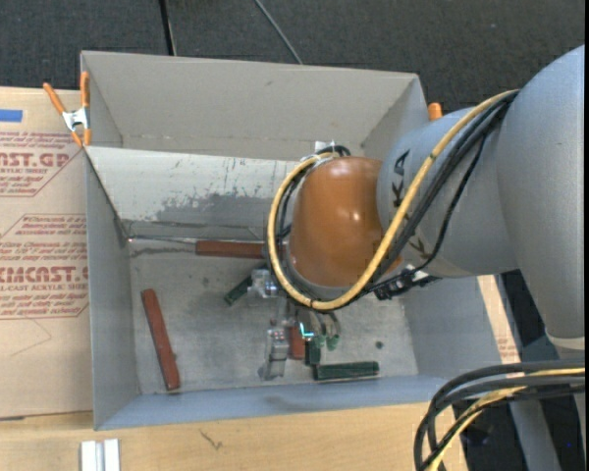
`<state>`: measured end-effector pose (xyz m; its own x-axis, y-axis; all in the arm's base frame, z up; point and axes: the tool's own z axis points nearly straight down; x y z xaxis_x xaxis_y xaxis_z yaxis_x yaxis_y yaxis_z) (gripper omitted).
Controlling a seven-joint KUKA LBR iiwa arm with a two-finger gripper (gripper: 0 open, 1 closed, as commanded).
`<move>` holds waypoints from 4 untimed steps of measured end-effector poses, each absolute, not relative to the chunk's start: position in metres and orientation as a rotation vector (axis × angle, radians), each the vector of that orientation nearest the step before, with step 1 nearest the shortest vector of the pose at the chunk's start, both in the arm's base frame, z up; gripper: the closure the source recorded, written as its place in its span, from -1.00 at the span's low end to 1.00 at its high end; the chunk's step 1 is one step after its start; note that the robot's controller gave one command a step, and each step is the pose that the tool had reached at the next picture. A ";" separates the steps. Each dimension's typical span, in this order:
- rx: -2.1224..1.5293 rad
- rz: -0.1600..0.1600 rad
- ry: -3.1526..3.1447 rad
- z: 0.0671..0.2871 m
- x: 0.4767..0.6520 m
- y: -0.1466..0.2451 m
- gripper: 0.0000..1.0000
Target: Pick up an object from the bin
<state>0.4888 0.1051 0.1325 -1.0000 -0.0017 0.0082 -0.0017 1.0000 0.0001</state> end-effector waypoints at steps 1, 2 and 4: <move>0.001 -0.002 -3.141 0.136 0.491 0.105 -1.00; 0.120 -0.004 -3.142 0.118 0.506 0.077 -1.00; 0.406 -0.002 -3.116 0.087 0.535 0.035 -1.00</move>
Offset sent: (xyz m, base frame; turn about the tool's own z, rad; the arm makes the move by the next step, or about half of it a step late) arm 0.0383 -0.0791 -0.0443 -0.1633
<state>0.5345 0.0349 0.0869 -0.9666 -0.2561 -0.0008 -0.2561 0.9666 0.0014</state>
